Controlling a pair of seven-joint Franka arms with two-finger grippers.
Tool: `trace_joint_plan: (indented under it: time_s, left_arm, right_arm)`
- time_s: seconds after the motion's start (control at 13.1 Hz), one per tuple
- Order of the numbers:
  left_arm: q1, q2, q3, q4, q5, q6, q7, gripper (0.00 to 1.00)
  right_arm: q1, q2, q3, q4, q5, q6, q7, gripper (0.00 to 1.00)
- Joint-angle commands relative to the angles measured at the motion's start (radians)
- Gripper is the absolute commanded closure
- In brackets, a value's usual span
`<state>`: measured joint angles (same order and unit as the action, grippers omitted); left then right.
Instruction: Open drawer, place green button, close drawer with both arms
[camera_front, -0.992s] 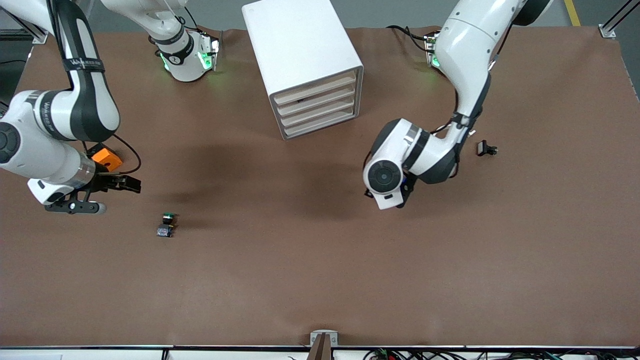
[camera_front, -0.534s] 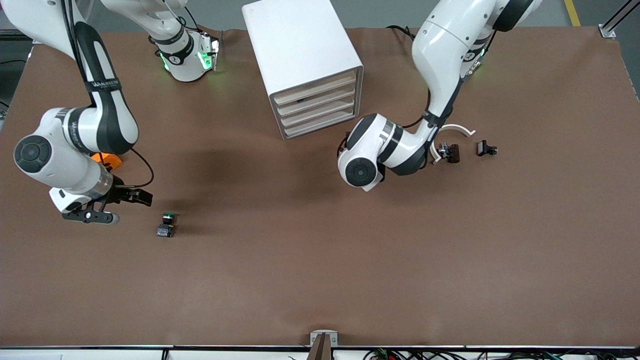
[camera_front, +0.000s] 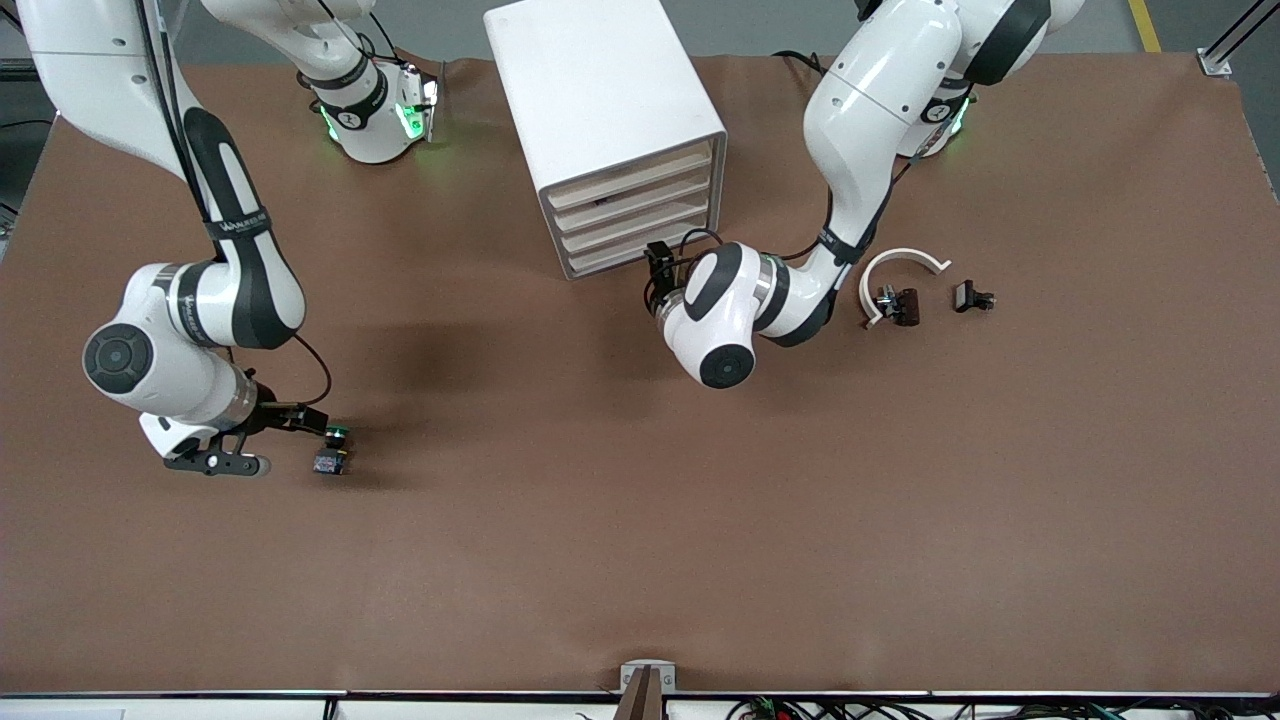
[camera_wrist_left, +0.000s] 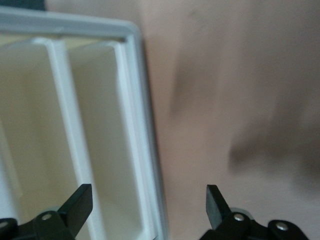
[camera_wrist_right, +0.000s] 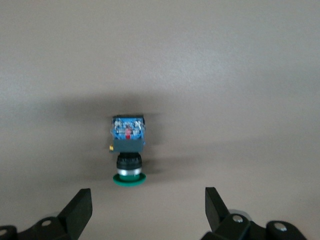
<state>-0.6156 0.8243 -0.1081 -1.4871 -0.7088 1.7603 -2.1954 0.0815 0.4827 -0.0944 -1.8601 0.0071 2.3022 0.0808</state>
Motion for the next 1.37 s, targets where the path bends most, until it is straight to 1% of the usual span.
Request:
trace_joint_plan:
  time_s: [0.0, 0.15, 0.23, 0.38, 0.53, 0.69, 0.84, 0.92, 0.99, 1.07, 1.14, 1.22, 1.3]
  left_arm:
    - [-0.004, 0.019, 0.004, 0.021, -0.081, -0.059, -0.021, 0.1]
    - [-0.01, 0.053, 0.001, 0.021, -0.115, -0.083, -0.024, 0.2]
    - [-0.013, 0.07, 0.002, 0.021, -0.141, -0.109, -0.026, 0.22]
    - [-0.004, 0.088, 0.002, 0.022, -0.17, -0.175, -0.072, 0.31]
    - [-0.004, 0.091, 0.002, 0.022, -0.178, -0.231, -0.104, 0.32]
    - [-0.01, 0.093, 0.002, 0.022, -0.192, -0.243, -0.119, 0.46]
    - [-0.01, 0.096, 0.002, 0.022, -0.213, -0.243, -0.121, 0.64]
    - [-0.006, 0.099, 0.002, 0.022, -0.221, -0.243, -0.121, 0.75]
    - [-0.001, 0.099, 0.002, 0.022, -0.222, -0.243, -0.119, 0.84]
    - [-0.001, 0.108, 0.004, 0.024, -0.231, -0.243, -0.119, 0.92]
    - [-0.001, 0.11, 0.008, 0.025, -0.236, -0.243, -0.119, 0.96]
    - [0.003, 0.11, 0.008, 0.027, -0.236, -0.243, -0.118, 1.0]
    - [0.016, 0.111, 0.008, 0.028, -0.236, -0.243, -0.11, 1.0]
  right_arm:
    - [0.015, 0.089, -0.002, 0.088, 0.031, -0.012, 0.02, 0.0]
    - [0.017, 0.166, -0.002, 0.145, 0.036, -0.01, 0.019, 0.0]
    - [0.015, 0.181, -0.002, 0.16, 0.036, -0.01, 0.019, 0.0]
    - [0.02, 0.198, -0.002, 0.16, 0.036, -0.012, 0.019, 0.0]
    - [0.024, 0.217, -0.002, 0.164, 0.037, -0.006, 0.019, 0.0]
    - [0.024, 0.227, -0.002, 0.162, 0.039, 0.014, 0.017, 0.0]
    - [0.026, 0.229, -0.002, 0.159, 0.037, 0.037, 0.019, 0.0]
    - [0.026, 0.229, -0.001, 0.159, 0.039, 0.036, 0.019, 0.24]
    - [0.026, 0.229, -0.001, 0.159, 0.037, 0.036, 0.019, 0.4]
    - [0.027, 0.228, -0.001, 0.156, 0.037, 0.036, 0.016, 0.51]
    - [0.027, 0.226, -0.001, 0.153, 0.037, 0.036, 0.014, 0.62]
    - [0.029, 0.226, -0.002, 0.153, 0.037, 0.033, 0.013, 0.69]
    - [0.029, 0.224, -0.002, 0.153, 0.037, 0.029, 0.01, 0.73]
